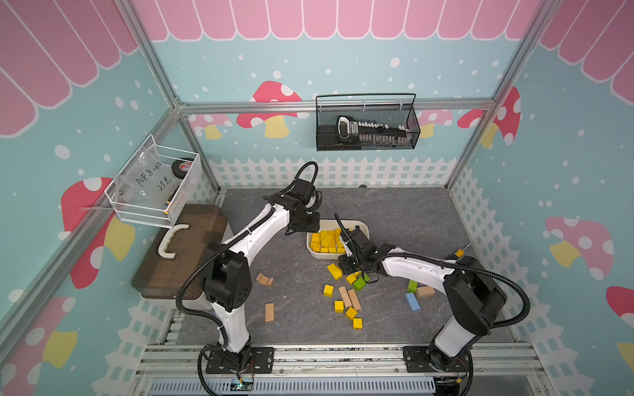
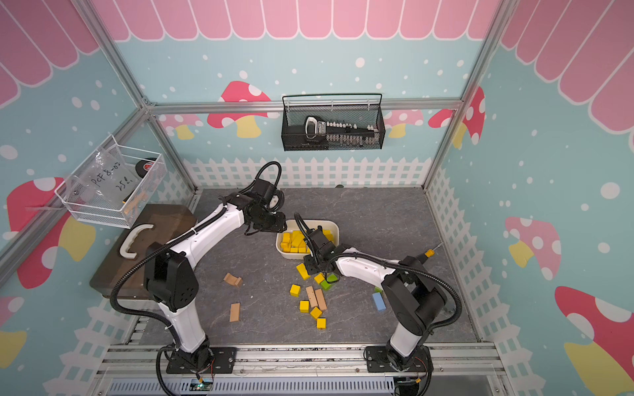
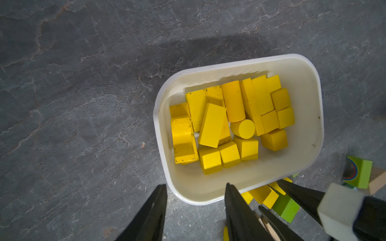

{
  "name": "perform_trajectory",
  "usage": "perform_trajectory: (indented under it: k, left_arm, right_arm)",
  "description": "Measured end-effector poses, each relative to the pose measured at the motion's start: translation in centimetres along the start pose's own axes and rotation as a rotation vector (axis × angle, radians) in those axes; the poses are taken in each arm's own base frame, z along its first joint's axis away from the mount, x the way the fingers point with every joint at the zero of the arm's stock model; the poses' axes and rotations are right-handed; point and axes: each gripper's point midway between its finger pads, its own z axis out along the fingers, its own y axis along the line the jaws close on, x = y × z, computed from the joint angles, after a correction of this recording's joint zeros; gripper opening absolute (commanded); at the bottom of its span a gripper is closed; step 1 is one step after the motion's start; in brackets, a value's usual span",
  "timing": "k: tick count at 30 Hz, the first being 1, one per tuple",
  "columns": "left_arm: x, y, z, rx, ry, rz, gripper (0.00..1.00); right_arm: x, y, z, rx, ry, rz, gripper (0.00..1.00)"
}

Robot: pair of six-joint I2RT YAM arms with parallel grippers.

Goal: Pick out the yellow building blocks
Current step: Place the building block in the storage box, then pick up the building block from the center of the board.

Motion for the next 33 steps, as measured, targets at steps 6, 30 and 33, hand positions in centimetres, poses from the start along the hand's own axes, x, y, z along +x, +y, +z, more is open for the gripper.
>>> perform_trajectory:
  k: [6,30,33]
  left_arm:
    - [0.0,0.0,0.0,0.0,0.0,0.0,0.49]
    - [0.1,0.0,0.0,-0.013,0.001,0.006,0.49]
    - [0.1,0.0,0.0,-0.014,0.001,0.008,0.49]
  right_arm:
    - [-0.2,0.1,0.5,0.022,0.023,-0.007,0.47]
    - [1.3,0.3,1.8,0.095,0.127,-0.039,0.37]
    - [1.2,0.6,2.0,0.097,0.131,-0.045,0.37]
